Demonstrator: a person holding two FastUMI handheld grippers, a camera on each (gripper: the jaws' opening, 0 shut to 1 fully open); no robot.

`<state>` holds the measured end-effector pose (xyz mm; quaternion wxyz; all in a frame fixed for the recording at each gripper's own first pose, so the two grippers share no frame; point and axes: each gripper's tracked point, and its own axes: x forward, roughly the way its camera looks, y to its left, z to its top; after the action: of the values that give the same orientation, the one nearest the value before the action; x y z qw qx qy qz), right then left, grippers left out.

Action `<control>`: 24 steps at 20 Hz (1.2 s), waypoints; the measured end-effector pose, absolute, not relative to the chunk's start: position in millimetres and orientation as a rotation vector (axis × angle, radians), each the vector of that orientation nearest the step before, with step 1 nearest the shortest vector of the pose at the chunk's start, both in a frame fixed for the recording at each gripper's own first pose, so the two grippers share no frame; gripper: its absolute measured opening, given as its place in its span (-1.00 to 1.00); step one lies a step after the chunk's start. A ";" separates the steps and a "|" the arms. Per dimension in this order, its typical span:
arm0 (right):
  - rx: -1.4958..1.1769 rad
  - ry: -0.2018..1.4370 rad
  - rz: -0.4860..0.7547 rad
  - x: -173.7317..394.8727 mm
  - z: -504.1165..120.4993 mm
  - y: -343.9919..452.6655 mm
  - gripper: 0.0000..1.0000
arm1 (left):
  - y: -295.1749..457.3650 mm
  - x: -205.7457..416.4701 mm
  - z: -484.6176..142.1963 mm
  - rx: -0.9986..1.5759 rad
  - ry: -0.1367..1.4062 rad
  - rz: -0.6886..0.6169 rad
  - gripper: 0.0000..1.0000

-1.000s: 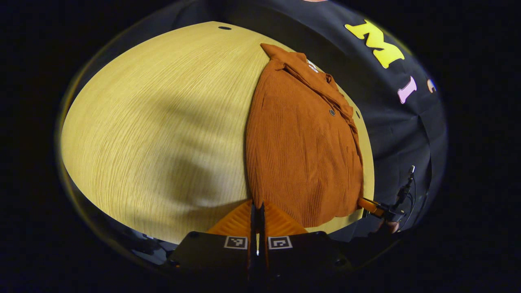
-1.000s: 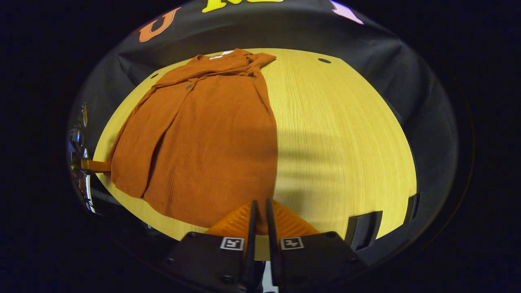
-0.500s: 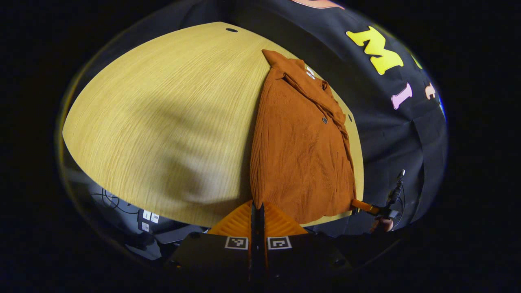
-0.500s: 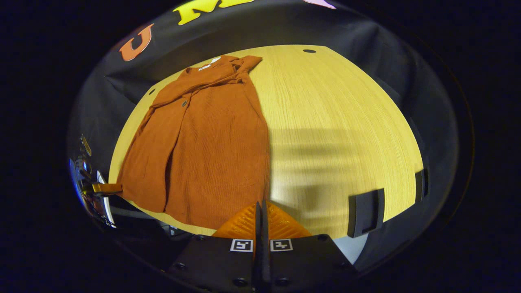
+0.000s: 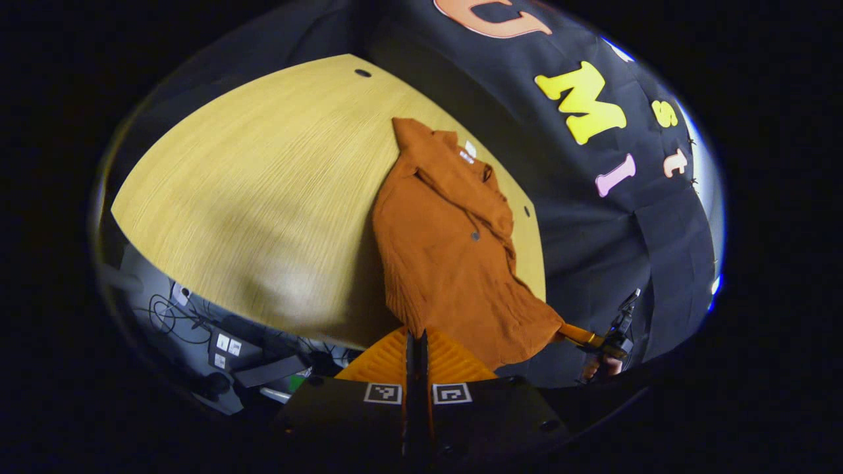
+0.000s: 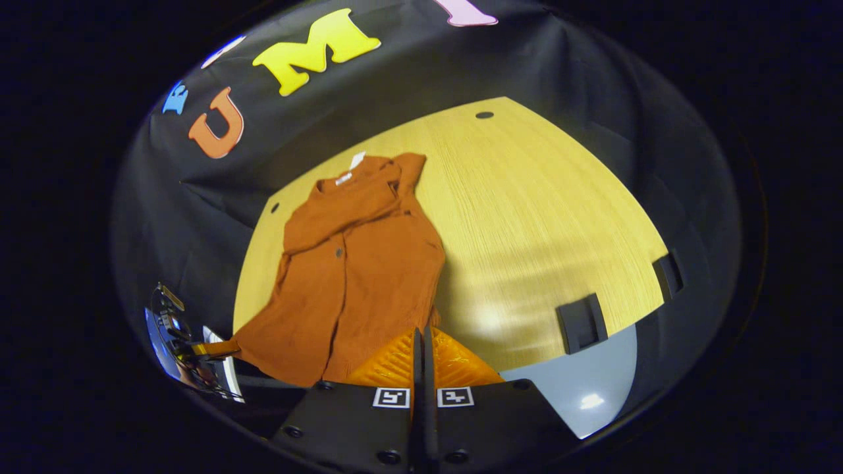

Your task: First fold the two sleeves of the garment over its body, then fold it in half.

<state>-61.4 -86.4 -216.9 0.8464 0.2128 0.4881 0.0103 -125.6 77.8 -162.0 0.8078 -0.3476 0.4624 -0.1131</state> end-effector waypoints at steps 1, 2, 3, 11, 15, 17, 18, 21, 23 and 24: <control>0.473 0.991 0.023 -40.8 -197.7 -89.1 -0.98 | 75.6 -107.9 -146.4 -0.757 0.958 -0.243 -0.94; 0.489 0.955 0.031 -20.2 -181.2 -87.5 -0.99 | 74.1 -89.2 -129.4 -0.770 0.928 -0.247 -0.94; 0.495 0.924 0.045 2.0 -163.9 -86.2 -0.99 | 72.1 -72.1 -111.7 -0.779 0.902 -0.256 -0.94; 0.474 0.821 0.154 181.5 -90.3 -75.4 -0.99 | 86.3 88.3 -31.8 -0.688 0.886 -0.273 -0.94; 0.385 0.827 0.194 280.7 -127.3 -72.5 -0.99 | 103.9 201.0 -43.3 -0.572 0.857 -0.251 -0.94; 0.368 0.829 0.209 328.0 -156.5 -69.0 -0.99 | 103.4 252.5 -61.4 -0.545 0.840 -0.254 -0.94; 0.369 0.833 0.215 351.0 -173.1 -64.4 -0.99 | 101.1 277.3 -74.0 -0.558 0.830 -0.259 -0.94; 0.331 0.878 0.223 404.4 -242.4 -56.3 -0.99 | 100.8 340.3 -133.1 -0.529 0.837 -0.236 -0.94; 0.345 0.924 0.215 422.0 -283.6 -54.9 -0.99 | 107.3 367.2 -170.4 -0.512 0.850 -0.190 -0.94; 0.340 0.944 0.207 429.6 -304.4 -55.9 -0.99 | 108.8 375.3 -183.0 -0.514 0.856 -0.182 -0.94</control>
<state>429.6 -55.9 -304.4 0.8717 0.1628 0.4515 0.0991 375.3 108.8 -183.0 0.8739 -0.2463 0.4098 -0.0873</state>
